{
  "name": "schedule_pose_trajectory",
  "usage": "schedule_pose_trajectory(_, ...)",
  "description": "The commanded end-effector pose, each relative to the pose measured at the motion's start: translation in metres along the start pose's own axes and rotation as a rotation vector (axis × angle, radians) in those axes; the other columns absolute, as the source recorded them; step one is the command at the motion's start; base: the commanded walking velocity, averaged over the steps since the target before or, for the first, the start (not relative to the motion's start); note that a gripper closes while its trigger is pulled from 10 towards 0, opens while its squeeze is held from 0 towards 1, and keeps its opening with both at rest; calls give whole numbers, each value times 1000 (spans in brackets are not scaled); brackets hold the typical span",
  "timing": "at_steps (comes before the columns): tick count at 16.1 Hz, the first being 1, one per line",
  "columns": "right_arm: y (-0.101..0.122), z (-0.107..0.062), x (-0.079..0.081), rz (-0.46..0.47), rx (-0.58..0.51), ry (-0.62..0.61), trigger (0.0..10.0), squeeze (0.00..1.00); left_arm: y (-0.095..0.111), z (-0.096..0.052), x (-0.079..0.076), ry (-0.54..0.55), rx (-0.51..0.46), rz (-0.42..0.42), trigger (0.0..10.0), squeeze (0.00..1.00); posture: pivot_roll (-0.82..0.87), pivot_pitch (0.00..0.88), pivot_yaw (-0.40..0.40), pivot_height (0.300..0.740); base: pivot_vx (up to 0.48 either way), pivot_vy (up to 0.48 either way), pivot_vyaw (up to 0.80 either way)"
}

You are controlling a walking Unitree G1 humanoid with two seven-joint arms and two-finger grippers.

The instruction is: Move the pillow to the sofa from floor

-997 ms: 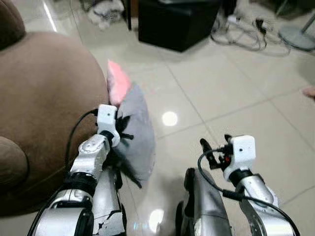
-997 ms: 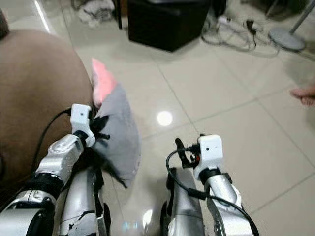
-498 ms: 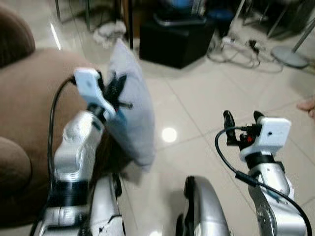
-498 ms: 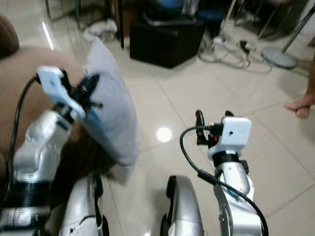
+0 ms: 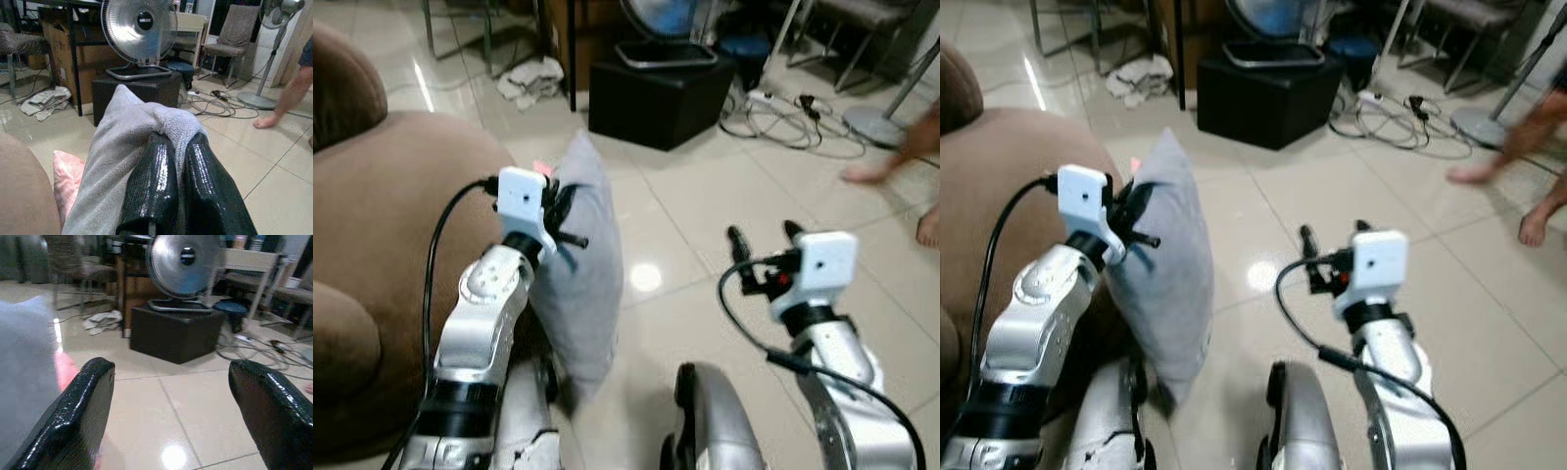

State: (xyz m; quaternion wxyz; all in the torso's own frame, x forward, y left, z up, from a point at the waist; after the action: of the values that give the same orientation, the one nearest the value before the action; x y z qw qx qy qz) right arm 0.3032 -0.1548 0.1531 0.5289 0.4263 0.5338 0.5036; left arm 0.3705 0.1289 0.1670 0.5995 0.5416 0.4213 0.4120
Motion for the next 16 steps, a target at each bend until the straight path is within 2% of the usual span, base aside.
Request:
schedule_pose_trajectory(1,-8,0,-11,-13,40,-58,10000,0,18,0,-6,-14,-65,47,10000,0,44,22,-80,655,0,0,0)
schedule_pose_trajectory(4,-5,0,-7,3,29,-59,10000,0,15,3,-6,-5,-59,88,10000,0,33,16,-65,685,0,0,0)
schedule_pose_trajectory(9,-4,-1,-6,1,28,-41,10000,0,21,10,-16,-36,-80,90,10000,0,24,13,-70,740,0,0,0)
schedule_pose_trajectory(12,-3,1,-7,-22,26,-46,10000,0,21,11,-17,-38,-84,105,10000,0,29,12,-78,740,0,0,0)
schedule_pose_trajectory(14,-7,4,-2,14,36,-34,10000,0,23,15,-17,-27,-82,104,10000,0,46,15,-93,740,0,0,0)
schedule_pose_trajectory(15,-11,5,5,-47,55,8,10000,0,23,17,-17,-24,-71,110,10000,0,49,14,-92,740,259,0,525)
schedule_pose_trajectory(16,-12,5,8,-61,54,26,10000,0,24,18,-17,-21,-69,111,10000,0,51,14,-92,740,352,0,800)
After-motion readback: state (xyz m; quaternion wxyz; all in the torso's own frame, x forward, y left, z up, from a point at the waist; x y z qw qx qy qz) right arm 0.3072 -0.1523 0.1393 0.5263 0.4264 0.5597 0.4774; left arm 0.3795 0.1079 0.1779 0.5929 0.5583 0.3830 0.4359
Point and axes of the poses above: a point about 5 cm out from each wrist's last joint towards the gripper, its own z axis pointing out of the wrist towards the gripper, its own y axis along the axis of the wrist's last joint, x = y × z, the point moved 6 cm from there along z, pointing out of the wrist towards the gripper, and after that the axes turned 6 degrees about -z, right-handed, at the moved point
